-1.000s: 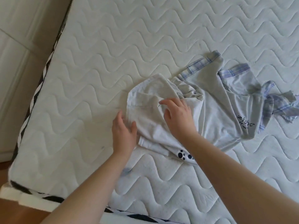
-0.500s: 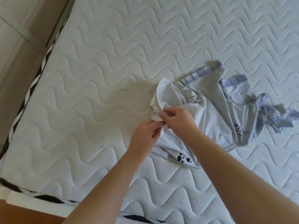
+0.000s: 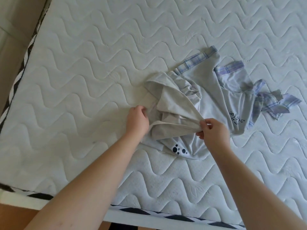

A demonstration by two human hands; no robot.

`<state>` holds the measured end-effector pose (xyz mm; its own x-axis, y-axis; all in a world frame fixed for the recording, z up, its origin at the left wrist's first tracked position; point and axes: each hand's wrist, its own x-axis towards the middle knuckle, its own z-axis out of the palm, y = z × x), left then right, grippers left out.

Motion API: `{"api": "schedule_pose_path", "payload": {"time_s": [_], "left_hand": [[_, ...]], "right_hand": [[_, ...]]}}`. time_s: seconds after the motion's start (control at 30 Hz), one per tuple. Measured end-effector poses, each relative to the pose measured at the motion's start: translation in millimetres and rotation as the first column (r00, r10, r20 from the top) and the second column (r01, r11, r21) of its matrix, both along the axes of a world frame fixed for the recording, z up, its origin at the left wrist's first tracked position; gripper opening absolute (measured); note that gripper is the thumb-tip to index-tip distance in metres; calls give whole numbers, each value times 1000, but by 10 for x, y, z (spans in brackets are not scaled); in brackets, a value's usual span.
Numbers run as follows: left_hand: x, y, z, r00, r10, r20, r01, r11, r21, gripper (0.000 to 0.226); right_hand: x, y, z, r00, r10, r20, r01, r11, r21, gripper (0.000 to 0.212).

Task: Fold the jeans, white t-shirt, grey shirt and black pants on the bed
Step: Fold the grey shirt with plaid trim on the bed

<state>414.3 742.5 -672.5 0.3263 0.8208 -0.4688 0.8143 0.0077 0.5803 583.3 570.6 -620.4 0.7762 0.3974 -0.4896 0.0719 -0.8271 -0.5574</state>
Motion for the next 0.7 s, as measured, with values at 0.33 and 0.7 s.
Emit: {"api": "schedule_pose_path", "payload": {"time_s": [0.33,0.7], "left_hand": [[279,74,-138,989,-18,148,41,987,-153,19],[295,174,-37,989,-119,84,127,987,-102,16]], "right_hand": [[70,-587,-10,987,-126,102,126,992,11,17],[40,-694,49,995,-98,-15,99,985,142,20]]}}
